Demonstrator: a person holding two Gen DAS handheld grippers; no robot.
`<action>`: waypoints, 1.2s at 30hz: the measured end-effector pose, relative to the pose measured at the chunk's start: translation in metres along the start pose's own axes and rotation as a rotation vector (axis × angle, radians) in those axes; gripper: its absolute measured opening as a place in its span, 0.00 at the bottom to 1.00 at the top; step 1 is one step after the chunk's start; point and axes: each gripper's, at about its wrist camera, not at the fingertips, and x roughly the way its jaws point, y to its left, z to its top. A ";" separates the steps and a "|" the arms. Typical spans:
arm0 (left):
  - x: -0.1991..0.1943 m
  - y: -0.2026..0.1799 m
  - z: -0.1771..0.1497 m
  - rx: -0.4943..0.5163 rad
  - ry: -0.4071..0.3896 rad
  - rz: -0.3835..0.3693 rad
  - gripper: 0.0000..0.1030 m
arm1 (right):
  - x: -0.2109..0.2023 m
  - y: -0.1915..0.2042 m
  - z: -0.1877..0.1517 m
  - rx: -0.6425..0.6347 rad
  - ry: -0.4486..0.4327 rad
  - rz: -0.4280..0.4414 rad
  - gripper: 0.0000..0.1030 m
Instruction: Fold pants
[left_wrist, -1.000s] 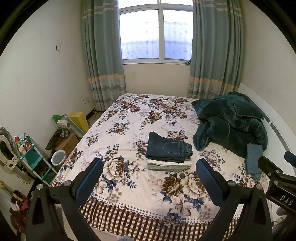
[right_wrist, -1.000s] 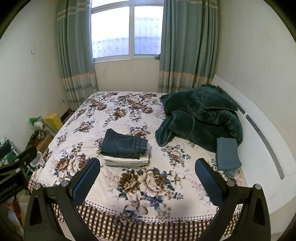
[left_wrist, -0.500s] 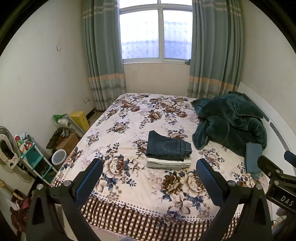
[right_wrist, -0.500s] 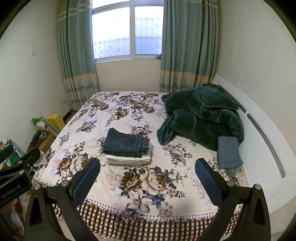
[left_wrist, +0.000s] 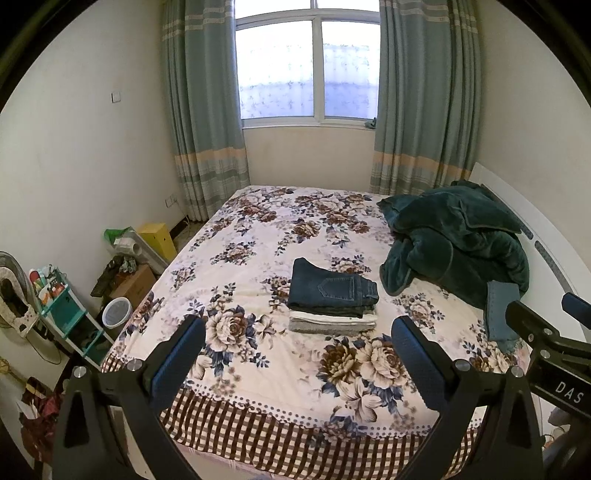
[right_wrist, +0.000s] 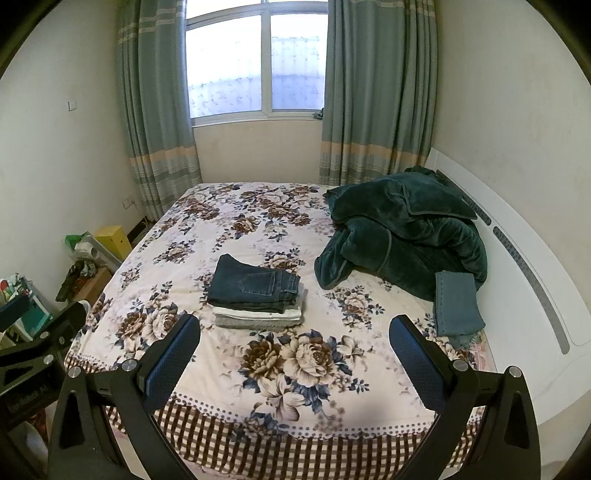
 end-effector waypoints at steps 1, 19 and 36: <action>-0.001 0.001 0.000 0.000 -0.001 0.002 1.00 | -0.002 0.001 -0.001 -0.001 -0.001 0.002 1.00; -0.008 0.004 -0.001 0.002 -0.014 0.006 1.00 | -0.009 0.005 -0.007 -0.004 -0.002 0.009 1.00; -0.010 0.004 -0.002 0.002 -0.016 0.012 1.00 | -0.008 0.005 -0.009 -0.003 -0.002 0.006 1.00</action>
